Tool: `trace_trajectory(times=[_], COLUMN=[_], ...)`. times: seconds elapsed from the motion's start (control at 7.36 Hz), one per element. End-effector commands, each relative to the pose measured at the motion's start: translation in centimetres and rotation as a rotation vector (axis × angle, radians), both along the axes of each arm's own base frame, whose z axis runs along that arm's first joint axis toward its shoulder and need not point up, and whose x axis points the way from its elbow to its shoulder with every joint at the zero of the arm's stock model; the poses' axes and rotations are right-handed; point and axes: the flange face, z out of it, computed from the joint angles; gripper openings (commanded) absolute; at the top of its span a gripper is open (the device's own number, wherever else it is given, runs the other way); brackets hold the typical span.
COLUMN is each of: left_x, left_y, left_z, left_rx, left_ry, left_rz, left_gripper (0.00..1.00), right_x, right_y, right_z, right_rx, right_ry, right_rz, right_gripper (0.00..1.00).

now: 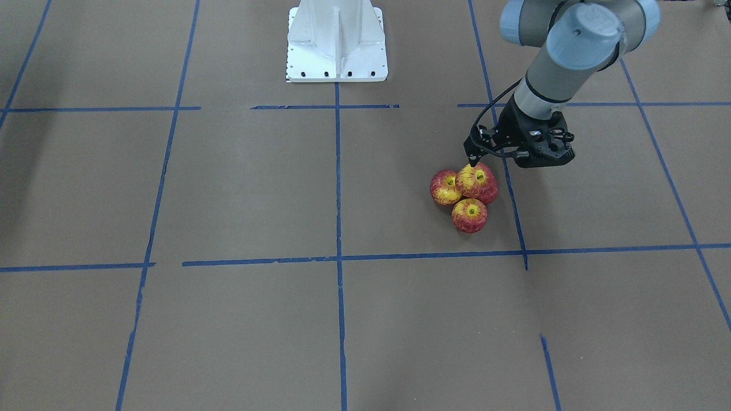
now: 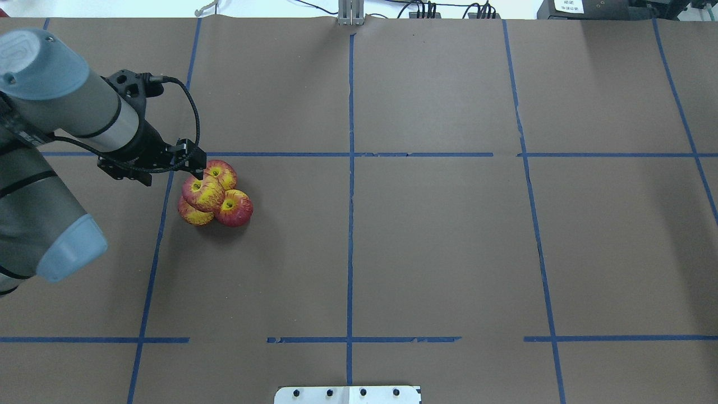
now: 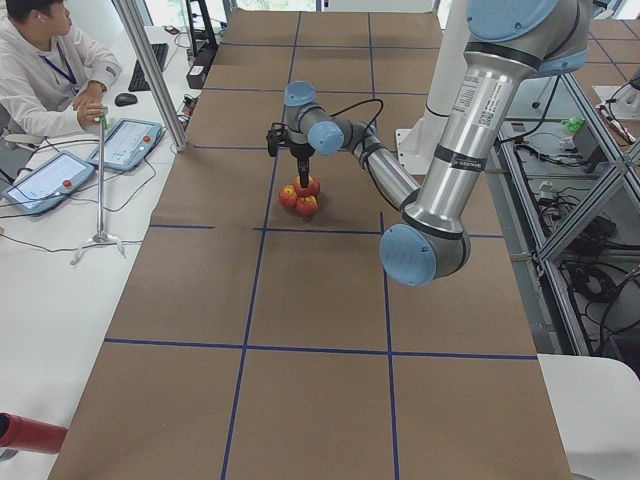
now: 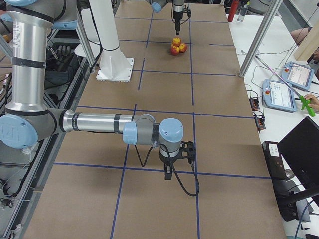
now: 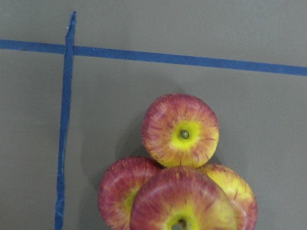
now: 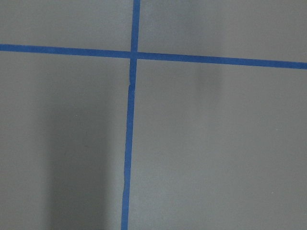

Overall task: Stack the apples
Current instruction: 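Open the left gripper and withdraw it away from the stacked apples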

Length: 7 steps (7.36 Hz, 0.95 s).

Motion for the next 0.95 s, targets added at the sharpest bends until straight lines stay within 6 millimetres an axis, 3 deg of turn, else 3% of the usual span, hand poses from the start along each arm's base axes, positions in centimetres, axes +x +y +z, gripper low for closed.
trace_trajectory(times=[0.0, 0.14, 0.27, 0.41, 0.82], left_x=[-5.6, -7.7, -10.9, -16.0, -30.1], left_y=[-0.6, 0.1, 0.1, 0.1, 2.9], left_z=[-1.2, 0.5, 3.6, 7.1, 19.2], left_rx=[0.024, 0.076, 0.094, 0.133, 0.272], left_ry=[0.008, -0.016, -0.041, -0.070, -0.177], left_rz=[-0.067, -0.026, 0.006, 0.037, 0.197], left_gripper=[1.00, 1.00, 1.00, 1.00, 1.00], right_x=[0.0, 0.0, 0.0, 0.0, 0.0], right_y=[0.0, 0.0, 0.0, 0.0, 0.0], right_z=[0.0, 0.0, 0.0, 0.0, 0.0], right_rx=[0.000, 0.000, 0.000, 0.000, 0.000], right_ry=[0.000, 0.000, 0.000, 0.000, 0.000], right_rz=[0.000, 0.000, 0.000, 0.000, 0.000], right_gripper=[1.00, 1.00, 1.00, 1.00, 1.00])
